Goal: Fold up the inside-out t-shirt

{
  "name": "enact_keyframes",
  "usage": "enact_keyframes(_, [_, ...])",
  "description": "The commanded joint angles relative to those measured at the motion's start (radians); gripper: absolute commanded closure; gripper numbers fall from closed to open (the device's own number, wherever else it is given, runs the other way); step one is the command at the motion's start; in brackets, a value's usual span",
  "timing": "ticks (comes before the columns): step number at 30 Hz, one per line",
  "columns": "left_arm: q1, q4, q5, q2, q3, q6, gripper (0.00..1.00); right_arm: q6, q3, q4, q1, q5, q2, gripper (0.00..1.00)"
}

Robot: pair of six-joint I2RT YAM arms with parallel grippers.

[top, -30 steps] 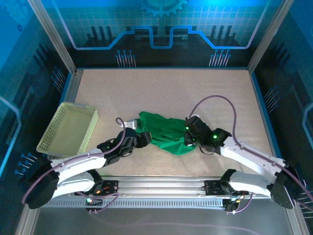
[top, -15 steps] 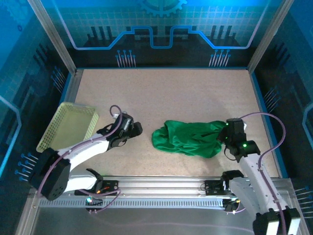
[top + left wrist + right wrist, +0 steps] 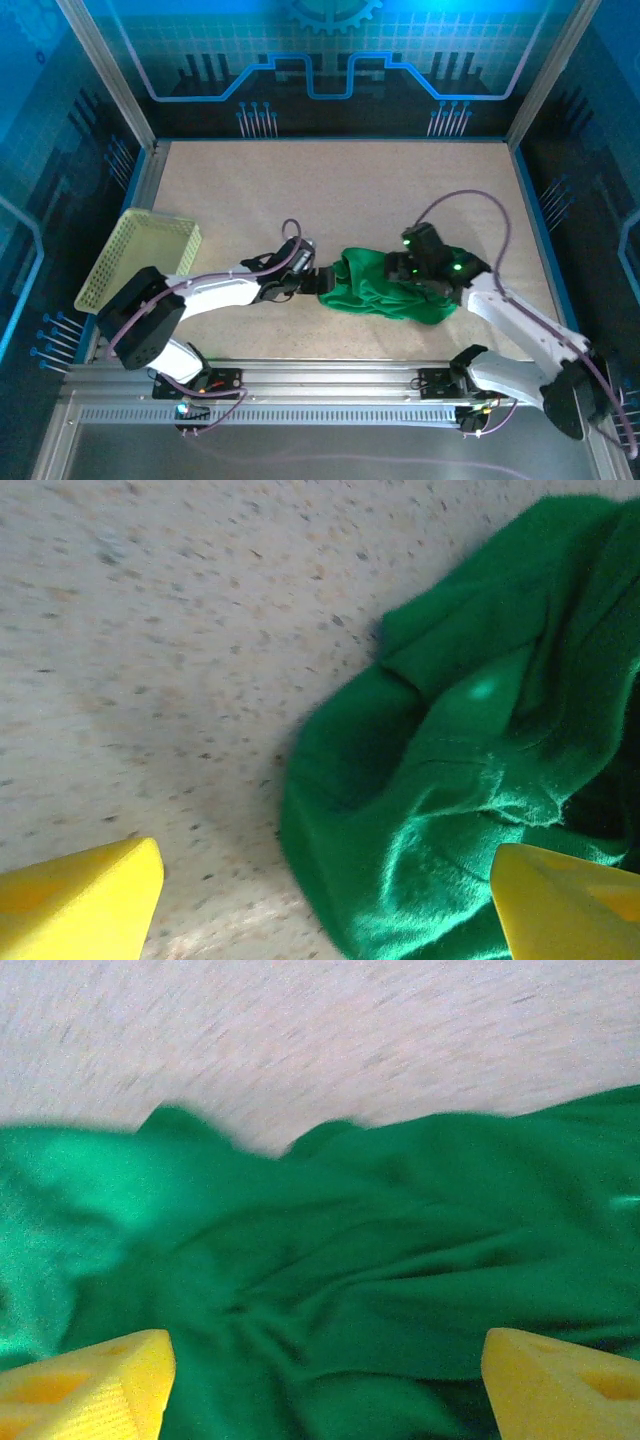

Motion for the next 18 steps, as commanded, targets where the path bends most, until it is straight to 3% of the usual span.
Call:
enact_keyframes(1, [-0.005,0.035,0.047,0.083,0.04,0.002,0.2,-0.002,-0.019,0.126,0.121,-0.071,0.098,0.16])
enact_keyframes(6, [-0.006,0.088,0.077,0.147,0.069,-0.006,0.38,-0.019,-0.036,0.215,0.187,-0.097,0.245,0.14])
enact_keyframes(9, [-0.007,0.111,0.085,0.148,0.075,-0.011,0.55,-0.005,-0.013,0.196,0.198,-0.039,0.312,0.22])
enact_keyframes(12, [-0.004,0.127,0.065,0.103,0.052,-0.016,0.76,0.004,0.02,0.167,0.201,0.042,0.338,0.44])
enact_keyframes(14, [0.009,0.12,0.042,0.052,0.031,-0.016,0.99,-0.003,0.039,0.168,0.205,0.062,0.332,0.64])
enact_keyframes(16, [0.037,0.089,0.033,-0.028,0.006,-0.009,1.0,-0.018,0.072,0.181,0.209,0.024,0.327,0.81])
enact_keyframes(18, [0.077,0.012,0.004,-0.153,-0.012,0.01,1.0,-0.029,0.129,0.185,0.229,-0.027,0.32,0.92])
